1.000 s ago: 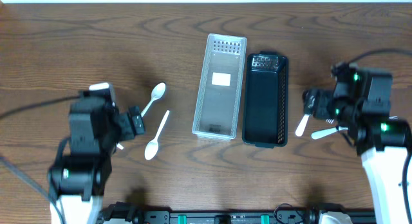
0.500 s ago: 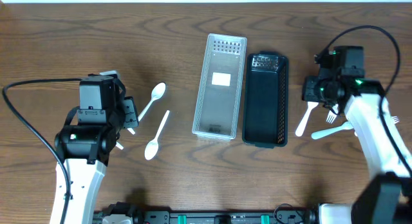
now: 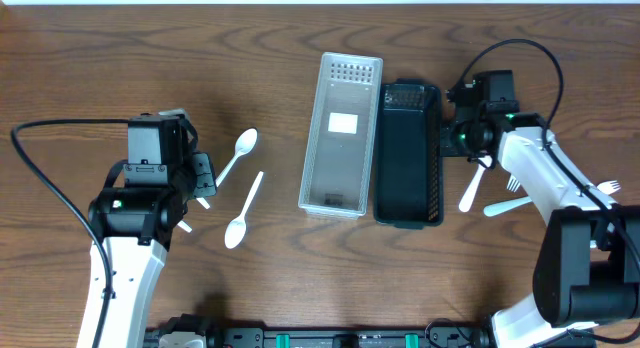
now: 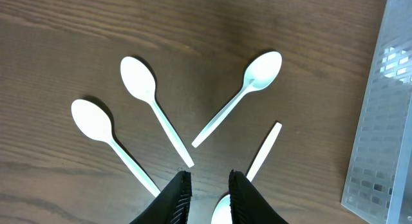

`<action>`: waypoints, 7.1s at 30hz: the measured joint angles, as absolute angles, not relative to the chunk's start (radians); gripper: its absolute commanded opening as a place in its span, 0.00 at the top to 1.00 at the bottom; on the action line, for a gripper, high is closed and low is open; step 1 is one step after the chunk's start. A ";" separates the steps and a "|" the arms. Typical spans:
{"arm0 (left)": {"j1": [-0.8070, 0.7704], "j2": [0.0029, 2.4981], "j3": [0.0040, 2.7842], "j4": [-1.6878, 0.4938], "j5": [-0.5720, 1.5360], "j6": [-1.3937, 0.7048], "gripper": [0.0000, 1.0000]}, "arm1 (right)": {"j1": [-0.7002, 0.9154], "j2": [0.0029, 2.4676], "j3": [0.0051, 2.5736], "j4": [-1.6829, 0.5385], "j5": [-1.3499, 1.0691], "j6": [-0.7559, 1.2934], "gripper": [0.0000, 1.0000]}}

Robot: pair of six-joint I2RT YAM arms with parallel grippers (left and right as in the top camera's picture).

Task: Pack container
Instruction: 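Lower the right gripper onto a white spoon and close it, then carry the white spoon with the right gripper into the black tray, then open the right gripper, move right and grasp a white fork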

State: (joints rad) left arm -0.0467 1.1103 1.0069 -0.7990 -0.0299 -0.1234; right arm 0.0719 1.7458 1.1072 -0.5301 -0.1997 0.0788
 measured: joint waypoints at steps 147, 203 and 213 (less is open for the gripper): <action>-0.047 1.118 1.007 -0.805 -0.030 -0.123 0.38 | 0.391 1.888 1.522 -0.857 0.088 0.330 0.19; -0.047 1.118 1.007 -0.805 -0.030 -0.123 0.38 | -0.249 2.013 1.308 -0.851 0.014 0.396 0.50; -0.047 1.118 1.007 -0.805 -0.030 -0.123 0.38 | -0.249 2.012 1.308 -0.851 0.015 0.398 0.69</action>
State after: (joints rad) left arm -0.0467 1.1175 1.0069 -0.8047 -0.0303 -0.1234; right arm -0.2489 2.0125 1.3075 -0.8513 0.0147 0.3977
